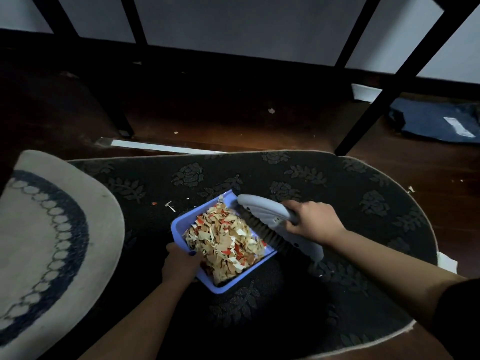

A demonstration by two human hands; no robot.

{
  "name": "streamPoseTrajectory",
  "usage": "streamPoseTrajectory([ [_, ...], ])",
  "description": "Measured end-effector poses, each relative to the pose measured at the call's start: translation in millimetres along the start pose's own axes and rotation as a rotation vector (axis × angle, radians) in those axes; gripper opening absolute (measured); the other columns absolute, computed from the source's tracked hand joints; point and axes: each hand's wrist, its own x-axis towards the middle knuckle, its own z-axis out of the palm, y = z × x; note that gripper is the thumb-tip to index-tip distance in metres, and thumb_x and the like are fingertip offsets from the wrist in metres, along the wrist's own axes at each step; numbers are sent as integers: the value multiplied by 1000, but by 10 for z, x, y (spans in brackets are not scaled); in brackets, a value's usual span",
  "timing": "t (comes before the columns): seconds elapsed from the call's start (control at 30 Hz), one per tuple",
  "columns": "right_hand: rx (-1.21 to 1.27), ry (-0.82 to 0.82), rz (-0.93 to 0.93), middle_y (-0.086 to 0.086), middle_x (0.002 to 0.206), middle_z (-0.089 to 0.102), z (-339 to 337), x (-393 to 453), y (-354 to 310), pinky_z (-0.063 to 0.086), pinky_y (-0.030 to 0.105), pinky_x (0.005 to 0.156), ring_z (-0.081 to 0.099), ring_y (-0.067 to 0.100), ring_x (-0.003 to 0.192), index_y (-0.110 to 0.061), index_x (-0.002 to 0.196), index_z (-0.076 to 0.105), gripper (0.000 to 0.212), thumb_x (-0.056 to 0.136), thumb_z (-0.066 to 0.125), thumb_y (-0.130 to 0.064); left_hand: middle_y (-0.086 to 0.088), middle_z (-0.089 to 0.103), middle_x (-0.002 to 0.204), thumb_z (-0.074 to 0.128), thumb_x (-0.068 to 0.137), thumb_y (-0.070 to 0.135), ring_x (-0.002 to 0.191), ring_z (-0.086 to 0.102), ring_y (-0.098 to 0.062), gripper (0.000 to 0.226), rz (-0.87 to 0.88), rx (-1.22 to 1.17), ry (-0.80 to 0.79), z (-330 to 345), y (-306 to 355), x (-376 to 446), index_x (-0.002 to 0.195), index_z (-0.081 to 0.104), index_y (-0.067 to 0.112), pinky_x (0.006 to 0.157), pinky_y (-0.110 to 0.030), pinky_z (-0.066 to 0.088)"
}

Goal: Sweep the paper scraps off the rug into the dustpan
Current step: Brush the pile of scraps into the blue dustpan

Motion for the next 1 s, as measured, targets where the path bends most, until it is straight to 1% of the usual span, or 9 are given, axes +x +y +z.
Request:
streamPoseTrajectory([
  [0.1,5,58,76,2,104,69,-98,21,65,49,33,71,65,28,94,-34,124,51,41,84,52,-45,-23,55,119,68,84,24,102,60,-38,56,1,-25,26,-56,-52,15,121,34,0,86,-46,53],
  [0.37,-27,102,226,4,92,67,-146,121,318,37,27,56,65,27,82,-27,120,53,36,86,52,-40,-22,54,117,70,82,25,99,61,-39,58,37,-26,-7,29,28,27,119,31,3,84,-50,54],
  [0.5,-92,67,250,6,90,66,-15,95,312,38,29,54,64,28,79,-19,114,52,32,88,52,-38,-20,54,114,66,87,26,95,63,-39,54,28,39,-29,71,74,27,120,30,2,82,-48,55],
  [0.6,-35,-11,206,7,98,67,82,47,240,47,32,63,65,29,86,-22,114,52,34,86,53,-41,-20,55,116,65,88,28,93,64,-39,53,24,62,-34,83,65,47,118,29,4,81,-46,55],
  [0.67,16,-42,164,7,101,67,106,27,156,47,32,66,65,29,90,-24,118,53,38,85,53,-43,-20,55,116,65,87,28,93,64,-39,55,20,62,-38,90,52,70,121,29,4,81,-46,56],
  [0.8,34,16,142,4,100,68,23,0,109,49,32,67,66,28,90,-29,124,51,42,85,52,-44,-20,54,117,67,86,29,95,63,-39,58,30,54,-35,107,16,76,121,29,4,83,-47,55],
  [0.87,1,43,151,4,100,68,-60,-13,165,48,32,66,66,27,89,-29,127,50,43,86,52,-45,-20,54,119,67,87,28,95,61,-37,59,29,53,-31,99,-4,71,124,29,2,81,-42,53],
  [0.93,7,73,191,4,99,68,-123,-34,239,45,30,62,66,26,87,-29,129,49,45,87,51,-45,-21,53,120,65,89,26,89,57,-33,59,24,65,-37,80,-24,59,128,29,-1,75,-38,48],
  [1.0,-11,106,231,5,96,68,-120,-57,294,41,29,58,65,27,85,-27,125,51,42,87,51,-44,-22,53,122,64,90,25,92,56,-34,60,32,68,-31,64,-49,64,129,28,-2,77,-39,46],
])
